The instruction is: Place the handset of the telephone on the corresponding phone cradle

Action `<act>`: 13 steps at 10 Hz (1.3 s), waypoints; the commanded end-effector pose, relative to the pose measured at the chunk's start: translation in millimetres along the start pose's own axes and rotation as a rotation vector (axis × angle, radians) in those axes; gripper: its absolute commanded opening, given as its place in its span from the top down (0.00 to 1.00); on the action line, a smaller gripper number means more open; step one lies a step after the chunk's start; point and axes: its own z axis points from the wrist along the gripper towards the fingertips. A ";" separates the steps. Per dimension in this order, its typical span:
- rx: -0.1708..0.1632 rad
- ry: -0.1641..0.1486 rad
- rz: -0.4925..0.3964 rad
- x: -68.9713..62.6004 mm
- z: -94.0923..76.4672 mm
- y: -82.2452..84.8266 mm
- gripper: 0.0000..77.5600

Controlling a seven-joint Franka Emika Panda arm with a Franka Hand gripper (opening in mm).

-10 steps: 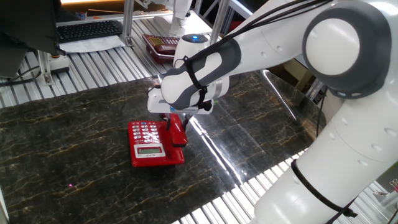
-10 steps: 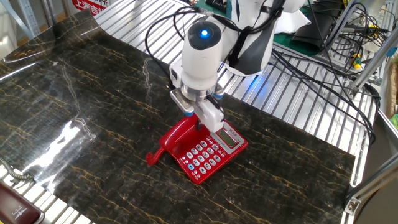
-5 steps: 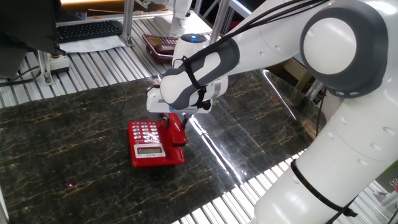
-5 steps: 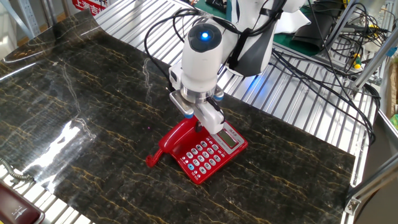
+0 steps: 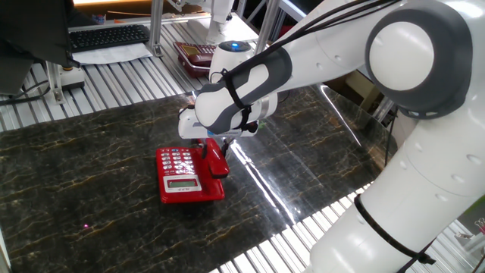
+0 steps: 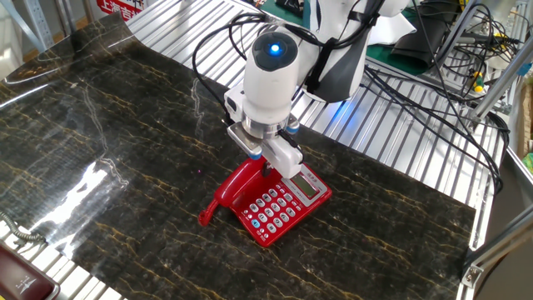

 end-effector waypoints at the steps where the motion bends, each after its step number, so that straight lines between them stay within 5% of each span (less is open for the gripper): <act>1: -0.006 0.005 -0.022 0.3 -0.8 0.1 0.99; 7: -0.011 -0.014 0.070 32.3 1.3 -5.5 0.99; 13: -0.020 -0.011 0.064 12.4 -1.6 6.5 0.99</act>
